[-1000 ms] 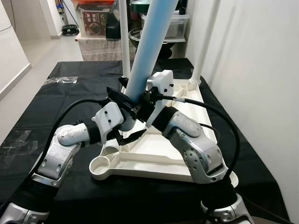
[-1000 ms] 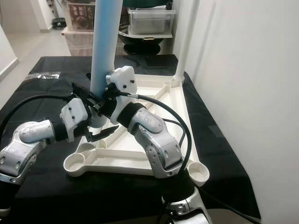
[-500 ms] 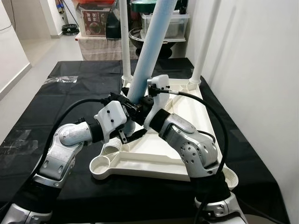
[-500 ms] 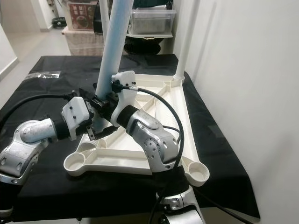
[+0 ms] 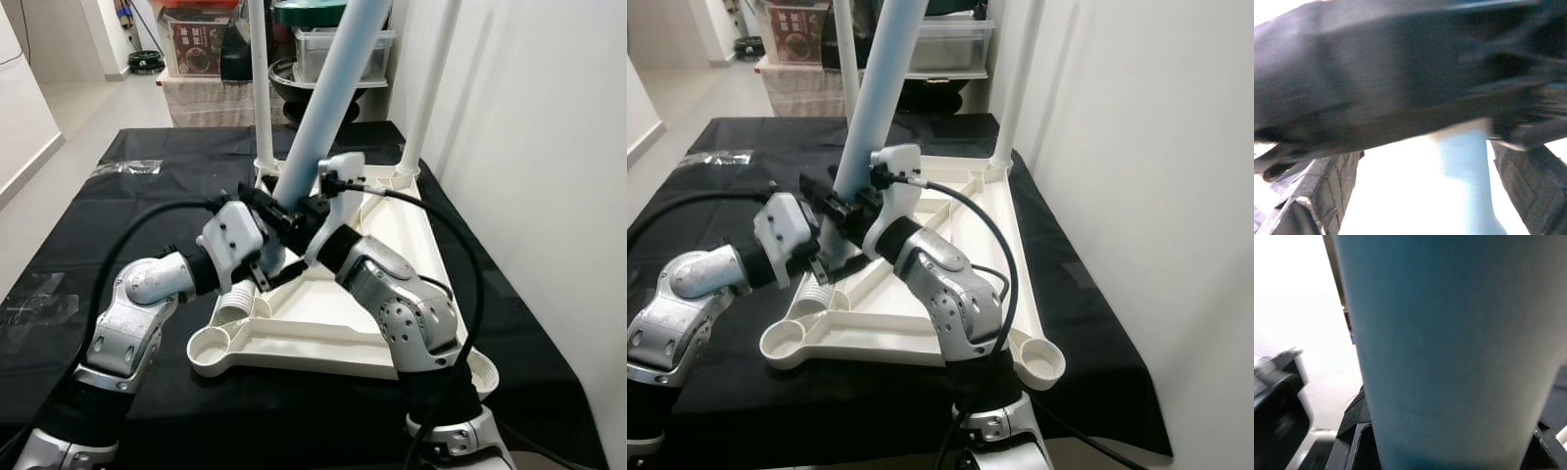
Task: Building children table
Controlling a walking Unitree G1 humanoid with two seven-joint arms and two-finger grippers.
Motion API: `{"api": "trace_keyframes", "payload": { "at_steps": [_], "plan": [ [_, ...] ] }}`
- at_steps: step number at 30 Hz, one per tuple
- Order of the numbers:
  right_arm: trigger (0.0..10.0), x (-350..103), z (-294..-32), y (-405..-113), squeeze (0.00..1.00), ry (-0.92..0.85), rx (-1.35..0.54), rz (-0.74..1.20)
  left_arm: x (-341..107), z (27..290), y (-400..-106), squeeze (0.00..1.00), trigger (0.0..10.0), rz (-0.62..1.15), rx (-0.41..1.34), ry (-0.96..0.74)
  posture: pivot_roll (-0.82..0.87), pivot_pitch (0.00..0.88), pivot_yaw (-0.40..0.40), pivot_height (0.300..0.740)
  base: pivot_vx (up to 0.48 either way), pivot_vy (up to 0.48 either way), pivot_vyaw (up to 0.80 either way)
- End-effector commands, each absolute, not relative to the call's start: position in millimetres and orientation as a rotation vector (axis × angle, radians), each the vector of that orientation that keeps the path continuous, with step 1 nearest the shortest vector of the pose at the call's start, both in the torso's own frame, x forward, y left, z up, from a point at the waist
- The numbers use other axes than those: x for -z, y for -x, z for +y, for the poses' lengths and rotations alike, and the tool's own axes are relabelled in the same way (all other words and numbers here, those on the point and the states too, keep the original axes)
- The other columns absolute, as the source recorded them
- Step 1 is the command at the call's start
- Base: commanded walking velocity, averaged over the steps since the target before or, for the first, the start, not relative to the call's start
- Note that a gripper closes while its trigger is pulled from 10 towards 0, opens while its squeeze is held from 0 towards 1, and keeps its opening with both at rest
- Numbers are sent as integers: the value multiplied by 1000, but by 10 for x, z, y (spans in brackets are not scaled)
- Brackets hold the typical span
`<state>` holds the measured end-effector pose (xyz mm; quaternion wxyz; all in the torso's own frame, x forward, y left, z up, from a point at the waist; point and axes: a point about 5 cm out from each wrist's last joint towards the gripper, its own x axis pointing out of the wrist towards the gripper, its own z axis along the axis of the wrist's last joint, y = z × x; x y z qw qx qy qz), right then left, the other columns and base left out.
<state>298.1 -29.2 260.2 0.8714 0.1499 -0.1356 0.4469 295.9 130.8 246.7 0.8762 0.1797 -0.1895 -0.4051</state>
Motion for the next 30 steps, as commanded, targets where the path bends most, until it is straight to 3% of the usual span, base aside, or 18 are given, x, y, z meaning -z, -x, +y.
{"api": "trace_keyframes", "payload": {
  "at_steps": [1,24,30],
  "plan": [
    [0,-2703,-153,-2828,0,-294,-1051,-356,-2413,1281,-2978,0,10000,-357,851,-338,16,0,-55,740,0,0,0],
    [0,-2718,-122,-2799,0,-77,-1072,-480,-2253,1251,-2921,0,10000,-245,935,-335,13,0,-49,740,0,0,0],
    [0,-2703,-101,-2833,0,-48,-1072,-475,-2199,1242,-2883,0,10000,-227,978,-419,15,0,-53,740,0,0,0]
  ]
}}
